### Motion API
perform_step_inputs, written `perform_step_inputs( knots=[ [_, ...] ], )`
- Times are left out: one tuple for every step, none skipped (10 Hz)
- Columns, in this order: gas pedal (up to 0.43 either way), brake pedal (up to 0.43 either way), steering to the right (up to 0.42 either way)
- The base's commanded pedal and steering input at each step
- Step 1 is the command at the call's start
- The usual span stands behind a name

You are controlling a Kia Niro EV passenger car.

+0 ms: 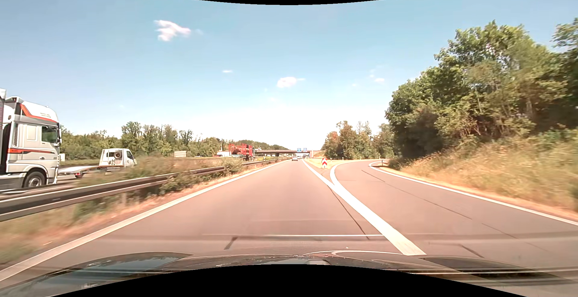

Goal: Follow the waypoints while adhering to traffic rules and regulations

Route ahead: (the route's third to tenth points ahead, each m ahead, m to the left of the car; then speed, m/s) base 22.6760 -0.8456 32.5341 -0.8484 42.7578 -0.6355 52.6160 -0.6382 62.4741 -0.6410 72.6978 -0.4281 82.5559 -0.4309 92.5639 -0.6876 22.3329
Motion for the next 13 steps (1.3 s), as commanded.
perform_step_inputs(
  knots=[
    [0.260, 0.000, 0.000],
    [0.260, 0.000, 0.000],
    [0.260, 0.000, 0.001],
    [0.260, 0.000, 0.001],
    [0.260, 0.000, 0.001],
    [0.260, 0.000, 0.001],
    [0.260, 0.000, 0.001],
    [0.260, 0.000, 0.001],
    [0.260, 0.000, 0.001],
    [0.260, 0.000, 0.000],
    [0.260, 0.000, 0.000],
    [0.260, 0.000, -0.001],
    [0.260, 0.000, -0.002]
  ],
)
